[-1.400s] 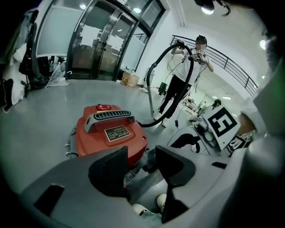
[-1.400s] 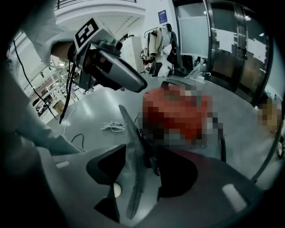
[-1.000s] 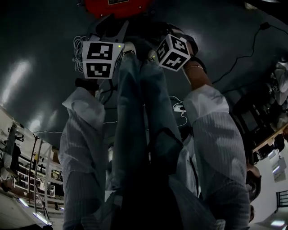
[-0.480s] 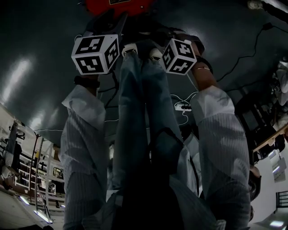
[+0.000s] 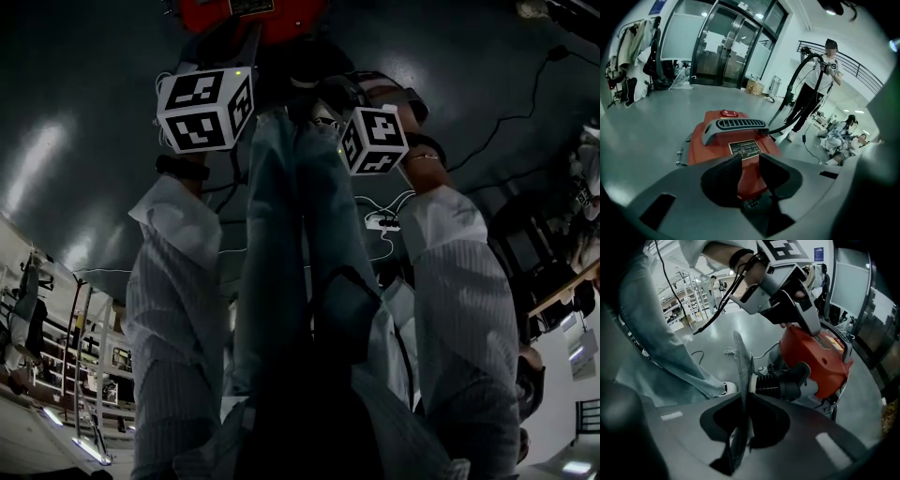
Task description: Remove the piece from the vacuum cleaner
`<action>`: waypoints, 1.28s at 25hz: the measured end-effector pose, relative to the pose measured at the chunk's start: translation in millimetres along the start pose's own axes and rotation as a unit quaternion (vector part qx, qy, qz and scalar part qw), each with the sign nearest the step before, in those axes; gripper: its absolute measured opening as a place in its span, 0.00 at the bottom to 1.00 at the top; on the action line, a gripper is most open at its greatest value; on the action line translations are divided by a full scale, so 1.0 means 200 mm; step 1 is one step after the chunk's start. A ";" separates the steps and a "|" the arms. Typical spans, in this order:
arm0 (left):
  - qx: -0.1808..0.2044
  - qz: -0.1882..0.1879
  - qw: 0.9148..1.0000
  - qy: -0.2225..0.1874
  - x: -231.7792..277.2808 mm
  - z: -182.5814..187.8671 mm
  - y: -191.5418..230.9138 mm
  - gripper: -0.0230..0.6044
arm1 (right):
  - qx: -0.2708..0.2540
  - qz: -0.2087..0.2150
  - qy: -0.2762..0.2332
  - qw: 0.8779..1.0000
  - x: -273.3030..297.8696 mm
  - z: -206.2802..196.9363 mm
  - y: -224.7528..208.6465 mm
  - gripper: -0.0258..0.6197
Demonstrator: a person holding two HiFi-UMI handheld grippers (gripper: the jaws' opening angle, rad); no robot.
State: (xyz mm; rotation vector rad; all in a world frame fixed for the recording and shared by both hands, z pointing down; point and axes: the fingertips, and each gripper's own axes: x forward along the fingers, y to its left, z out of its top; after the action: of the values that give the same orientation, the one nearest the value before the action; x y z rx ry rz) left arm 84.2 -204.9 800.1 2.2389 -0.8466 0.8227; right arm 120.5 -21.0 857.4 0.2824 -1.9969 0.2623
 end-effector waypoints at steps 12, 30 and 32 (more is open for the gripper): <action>0.014 0.007 1.000 0.003 0.04 -0.10 -0.10 0.22 | -0.040 0.022 0.008 0.999 0.03 -0.11 0.13 0.10; -0.008 0.002 1.000 0.006 -0.10 -0.08 -0.17 0.22 | 0.214 0.072 -0.035 0.974 -0.09 -0.12 0.37 0.08; -0.010 0.014 0.999 -0.028 -0.28 0.00 -0.20 0.20 | 0.279 0.052 -0.053 0.957 -0.22 -0.08 0.29 0.08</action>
State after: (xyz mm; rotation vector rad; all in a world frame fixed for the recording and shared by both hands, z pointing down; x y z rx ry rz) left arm 80.0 -161.1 747.2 2.2475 -0.9104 0.7641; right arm 134.7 43.7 821.3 0.5578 -2.0125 0.8993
